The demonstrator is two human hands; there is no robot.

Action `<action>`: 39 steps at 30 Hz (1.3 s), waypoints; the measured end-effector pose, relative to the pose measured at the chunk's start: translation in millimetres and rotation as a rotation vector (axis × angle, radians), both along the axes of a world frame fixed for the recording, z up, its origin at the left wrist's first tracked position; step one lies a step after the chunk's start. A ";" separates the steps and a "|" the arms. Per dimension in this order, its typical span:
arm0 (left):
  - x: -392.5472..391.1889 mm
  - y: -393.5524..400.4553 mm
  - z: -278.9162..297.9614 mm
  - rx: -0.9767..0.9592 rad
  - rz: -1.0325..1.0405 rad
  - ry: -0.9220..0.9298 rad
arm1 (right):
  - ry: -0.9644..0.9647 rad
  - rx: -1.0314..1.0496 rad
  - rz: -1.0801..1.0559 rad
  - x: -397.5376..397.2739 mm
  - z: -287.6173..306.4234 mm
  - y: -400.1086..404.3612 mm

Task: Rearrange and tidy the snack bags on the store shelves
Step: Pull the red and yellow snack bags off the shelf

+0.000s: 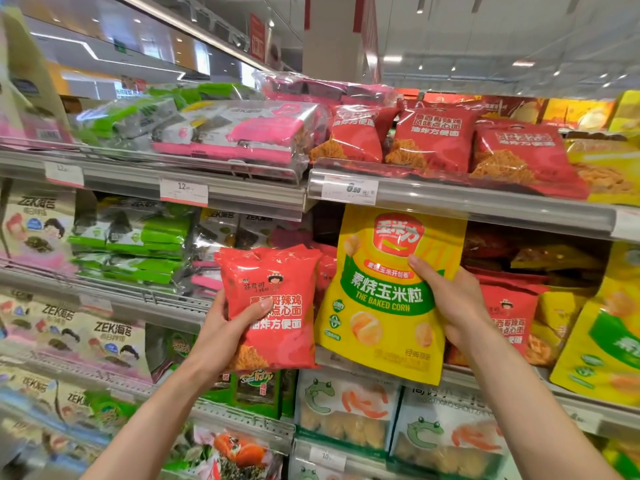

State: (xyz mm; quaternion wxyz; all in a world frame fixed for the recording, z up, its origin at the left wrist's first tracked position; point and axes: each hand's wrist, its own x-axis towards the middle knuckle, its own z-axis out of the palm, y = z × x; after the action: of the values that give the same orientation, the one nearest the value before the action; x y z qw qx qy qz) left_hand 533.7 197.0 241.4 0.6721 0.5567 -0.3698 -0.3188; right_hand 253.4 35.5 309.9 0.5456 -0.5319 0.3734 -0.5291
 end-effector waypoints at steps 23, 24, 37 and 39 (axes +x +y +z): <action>-69.7 -104.3 14.4 -0.019 -0.167 -0.116 | 0.102 0.015 -0.208 -108.5 -31.1 48.9; -69.1 -108.8 13.6 -0.020 -0.162 -0.144 | 0.100 0.009 -0.207 -108.4 -31.4 49.1; -82.9 -92.3 -17.5 -0.003 0.333 -0.654 | 0.099 0.009 -0.201 -105.5 -42.5 46.1; -87.7 -92.3 -16.9 0.029 0.338 -0.685 | 0.090 0.020 -0.203 -106.9 -43.3 44.4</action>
State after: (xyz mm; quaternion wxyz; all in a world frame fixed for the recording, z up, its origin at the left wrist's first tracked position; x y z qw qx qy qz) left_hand 446.0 104.7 224.5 0.5448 0.6934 -0.4715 -0.0043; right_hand 146.5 79.8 266.6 0.4771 -0.5093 0.4546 -0.5534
